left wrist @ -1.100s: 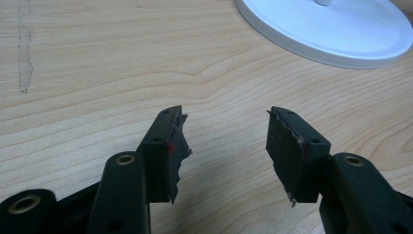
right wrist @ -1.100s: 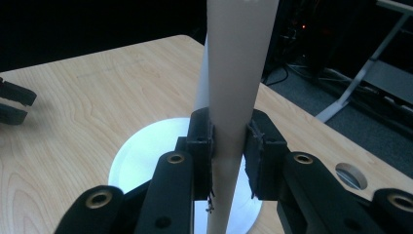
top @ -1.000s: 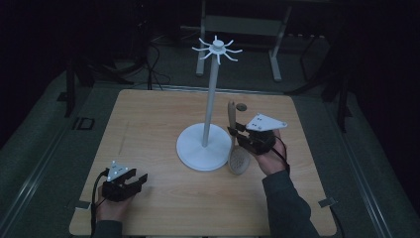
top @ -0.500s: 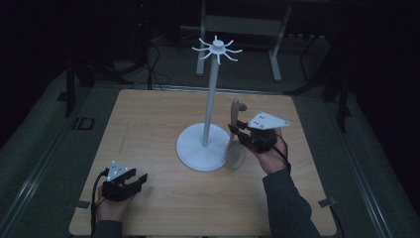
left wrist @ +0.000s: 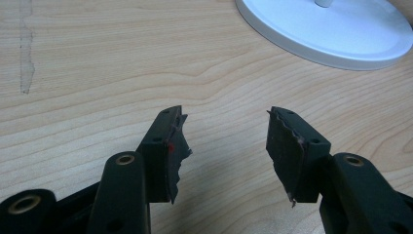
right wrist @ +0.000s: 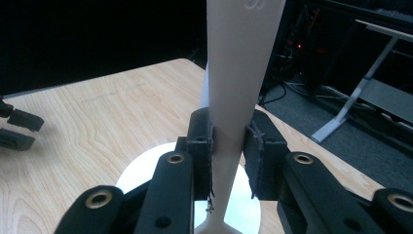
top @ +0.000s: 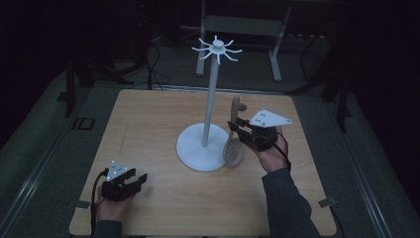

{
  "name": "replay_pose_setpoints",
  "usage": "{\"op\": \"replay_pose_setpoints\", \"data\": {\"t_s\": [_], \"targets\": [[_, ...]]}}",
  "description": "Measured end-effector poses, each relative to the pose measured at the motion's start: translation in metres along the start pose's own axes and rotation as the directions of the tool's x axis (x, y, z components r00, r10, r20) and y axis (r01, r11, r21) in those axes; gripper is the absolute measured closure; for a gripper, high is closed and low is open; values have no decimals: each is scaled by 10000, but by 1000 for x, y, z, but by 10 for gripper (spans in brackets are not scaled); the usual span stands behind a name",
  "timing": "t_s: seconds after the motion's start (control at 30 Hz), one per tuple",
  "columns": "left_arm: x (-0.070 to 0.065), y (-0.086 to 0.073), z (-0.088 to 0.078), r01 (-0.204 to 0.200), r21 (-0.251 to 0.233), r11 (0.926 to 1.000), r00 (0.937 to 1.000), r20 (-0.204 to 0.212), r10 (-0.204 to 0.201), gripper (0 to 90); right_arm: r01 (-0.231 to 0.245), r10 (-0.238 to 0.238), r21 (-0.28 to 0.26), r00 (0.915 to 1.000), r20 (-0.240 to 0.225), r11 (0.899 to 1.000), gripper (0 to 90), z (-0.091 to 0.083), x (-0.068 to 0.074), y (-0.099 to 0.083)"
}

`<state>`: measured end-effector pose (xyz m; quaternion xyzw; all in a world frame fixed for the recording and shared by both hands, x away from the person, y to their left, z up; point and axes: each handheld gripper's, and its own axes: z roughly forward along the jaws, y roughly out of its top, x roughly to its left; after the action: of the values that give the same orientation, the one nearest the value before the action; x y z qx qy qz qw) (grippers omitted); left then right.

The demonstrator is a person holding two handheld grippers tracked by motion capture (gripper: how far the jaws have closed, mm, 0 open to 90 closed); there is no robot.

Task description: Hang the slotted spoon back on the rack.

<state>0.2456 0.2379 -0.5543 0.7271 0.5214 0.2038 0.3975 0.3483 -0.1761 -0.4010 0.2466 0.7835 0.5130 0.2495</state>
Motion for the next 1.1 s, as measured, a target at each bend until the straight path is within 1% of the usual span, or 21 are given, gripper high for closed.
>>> {"op": "replay_pose_setpoints", "data": {"t_s": [0.13, 0.33, 0.6, 1.1], "targets": [[0, 0, 0, 0, 1, 10000, 10000, -2, 0, 481, -189, 189, -145, 9998, -47, 9997, 743, -1, -1, 2], [0, 0, 0, 3, -5, 10000, 10000, -3, -3, 481, -220, 221, -303, 9998, 26, 9993, 743, -2, -2, 6], [0, 0, 0, 19, -18, 10000, 10000, 9, -19, 481, -471, 471, -582, 9989, -9, 9972, 743, -4, -3, 12], [0, 0, 0, 5, -15, 10000, 10000, 9, -5, 481, -560, 576, -870, 9982, 155, 9946, 743, -6, -3, 20]]}}
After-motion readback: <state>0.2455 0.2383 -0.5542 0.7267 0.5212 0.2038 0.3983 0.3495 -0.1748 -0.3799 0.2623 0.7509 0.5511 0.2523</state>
